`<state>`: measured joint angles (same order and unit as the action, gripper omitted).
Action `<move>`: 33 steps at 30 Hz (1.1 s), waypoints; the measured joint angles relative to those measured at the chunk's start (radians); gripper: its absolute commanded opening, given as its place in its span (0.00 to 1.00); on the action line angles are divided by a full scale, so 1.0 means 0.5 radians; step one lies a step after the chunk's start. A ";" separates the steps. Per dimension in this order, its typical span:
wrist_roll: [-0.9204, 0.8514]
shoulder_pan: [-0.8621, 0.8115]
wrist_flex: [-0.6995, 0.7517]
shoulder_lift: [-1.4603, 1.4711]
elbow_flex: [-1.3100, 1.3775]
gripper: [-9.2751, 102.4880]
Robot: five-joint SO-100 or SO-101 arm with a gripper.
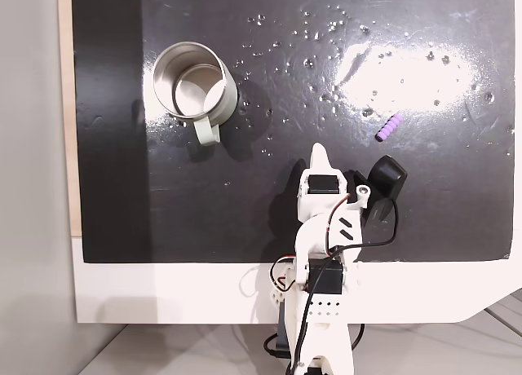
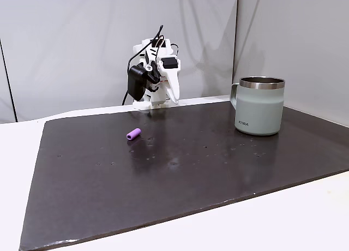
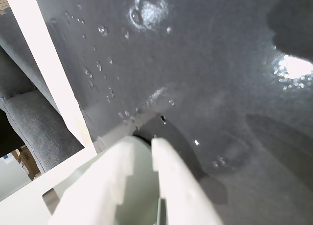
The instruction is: Grasp a pengrip and put it in the cup.
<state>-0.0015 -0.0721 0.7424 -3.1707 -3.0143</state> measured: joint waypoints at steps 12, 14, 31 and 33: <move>0.003 0.000 0.003 0.000 0.000 0.08; -0.037 0.003 0.055 0.000 0.000 0.08; -0.614 -0.095 0.647 0.583 1.239 0.09; -0.709 -0.175 0.690 0.724 1.381 0.09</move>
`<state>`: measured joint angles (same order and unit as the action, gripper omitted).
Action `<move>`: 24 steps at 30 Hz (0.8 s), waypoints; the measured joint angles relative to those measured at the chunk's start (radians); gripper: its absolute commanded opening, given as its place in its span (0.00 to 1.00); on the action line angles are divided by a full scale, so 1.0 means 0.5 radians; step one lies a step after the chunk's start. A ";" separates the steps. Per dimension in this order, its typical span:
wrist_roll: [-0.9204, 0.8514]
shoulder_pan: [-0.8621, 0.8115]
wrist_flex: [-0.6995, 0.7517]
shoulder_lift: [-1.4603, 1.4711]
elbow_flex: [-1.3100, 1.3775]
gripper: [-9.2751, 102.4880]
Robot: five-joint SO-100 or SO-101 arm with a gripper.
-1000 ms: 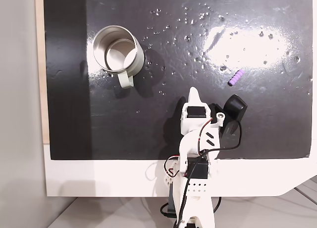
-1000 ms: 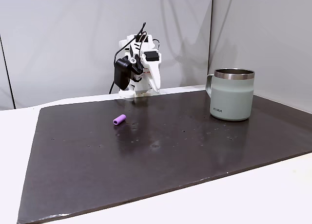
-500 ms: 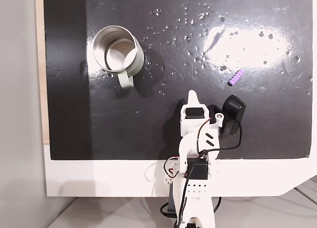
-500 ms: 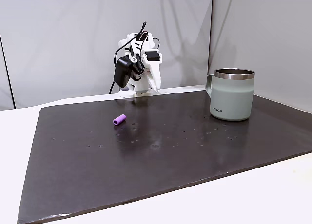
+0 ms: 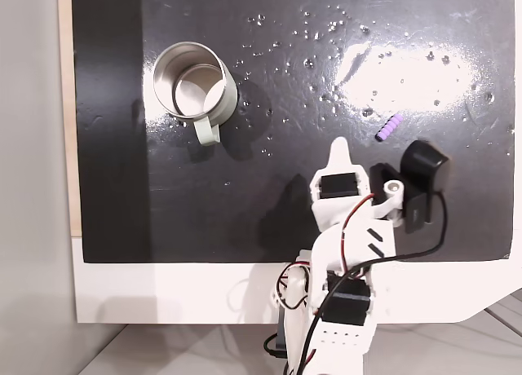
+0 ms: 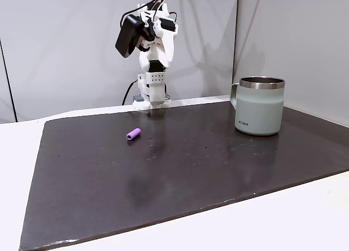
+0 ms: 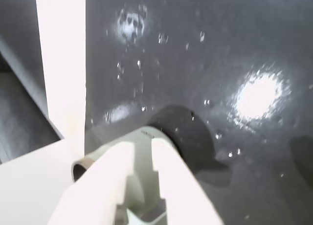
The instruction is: Grasp a pengrip and put it in the cup.
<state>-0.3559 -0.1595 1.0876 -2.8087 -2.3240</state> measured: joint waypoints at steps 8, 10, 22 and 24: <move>-0.476 -0.279 0.064 0.663 0.460 0.09; -0.592 -0.319 0.067 0.868 0.571 0.09; -1.187 -0.457 0.328 1.816 1.160 0.19; -1.289 -0.482 0.350 1.875 1.169 0.22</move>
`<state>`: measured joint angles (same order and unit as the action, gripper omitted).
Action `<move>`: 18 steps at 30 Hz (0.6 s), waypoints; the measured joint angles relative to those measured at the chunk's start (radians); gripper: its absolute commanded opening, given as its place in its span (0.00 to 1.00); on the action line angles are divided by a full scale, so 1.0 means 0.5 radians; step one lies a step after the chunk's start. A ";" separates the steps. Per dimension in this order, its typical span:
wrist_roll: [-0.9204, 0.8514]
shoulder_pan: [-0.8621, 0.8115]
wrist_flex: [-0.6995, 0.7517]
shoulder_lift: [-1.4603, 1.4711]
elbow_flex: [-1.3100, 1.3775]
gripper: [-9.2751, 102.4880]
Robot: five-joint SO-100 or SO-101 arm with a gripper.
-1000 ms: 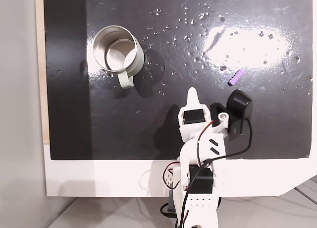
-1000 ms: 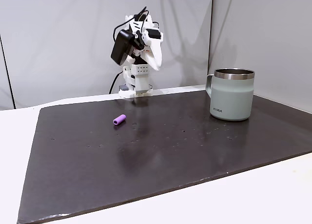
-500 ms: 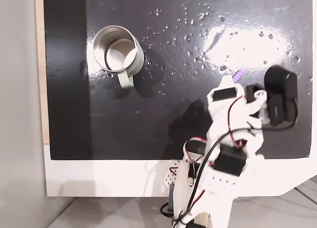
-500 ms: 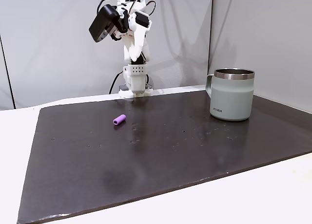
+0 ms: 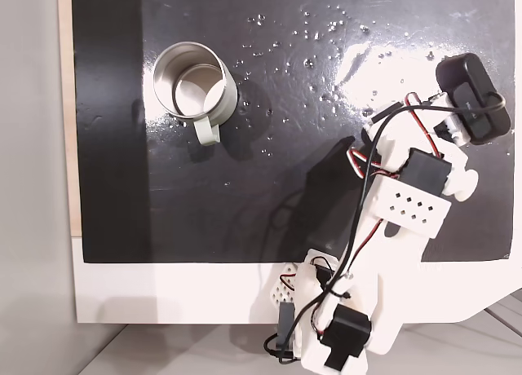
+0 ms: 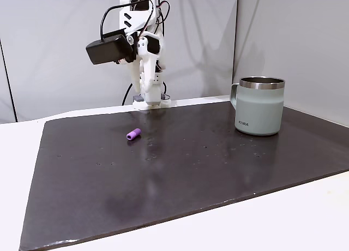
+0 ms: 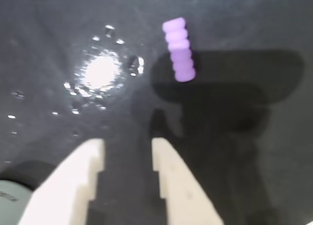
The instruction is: Grasp a pengrip and put it in the cup.
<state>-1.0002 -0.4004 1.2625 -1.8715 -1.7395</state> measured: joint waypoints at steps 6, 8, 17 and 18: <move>-0.252 -0.104 0.150 0.230 0.147 0.24; -0.310 -0.150 0.169 0.322 0.196 0.24; -0.371 -0.252 0.144 0.752 0.380 0.25; -0.371 -0.249 0.132 0.776 0.387 0.25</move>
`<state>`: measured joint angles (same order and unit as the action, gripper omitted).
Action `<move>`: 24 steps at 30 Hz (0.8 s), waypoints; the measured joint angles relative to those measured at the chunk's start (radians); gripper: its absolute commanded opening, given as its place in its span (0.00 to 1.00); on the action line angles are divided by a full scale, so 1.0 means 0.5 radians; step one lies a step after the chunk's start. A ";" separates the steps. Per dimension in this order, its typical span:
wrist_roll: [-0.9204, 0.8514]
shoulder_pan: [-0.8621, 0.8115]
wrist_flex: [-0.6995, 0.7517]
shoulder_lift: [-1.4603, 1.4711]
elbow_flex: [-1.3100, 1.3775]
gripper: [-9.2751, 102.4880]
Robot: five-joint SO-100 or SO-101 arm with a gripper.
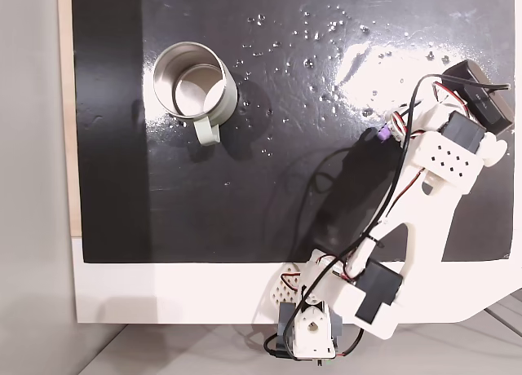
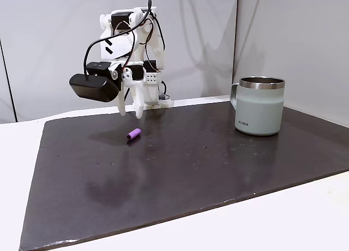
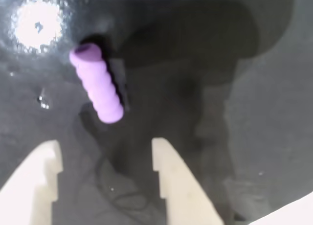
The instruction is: Grasp a pengrip and put it in the cup.
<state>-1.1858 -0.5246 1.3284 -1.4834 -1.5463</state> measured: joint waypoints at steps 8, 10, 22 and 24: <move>0.000 0.003 -0.095 0.166 0.031 0.25; 0.000 0.012 -0.110 0.212 0.046 0.25; 0.000 0.037 -0.202 0.479 0.132 0.19; 0.000 0.046 -0.215 0.503 0.153 0.16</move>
<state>-1.1858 -0.5016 1.2210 -1.2318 -1.4696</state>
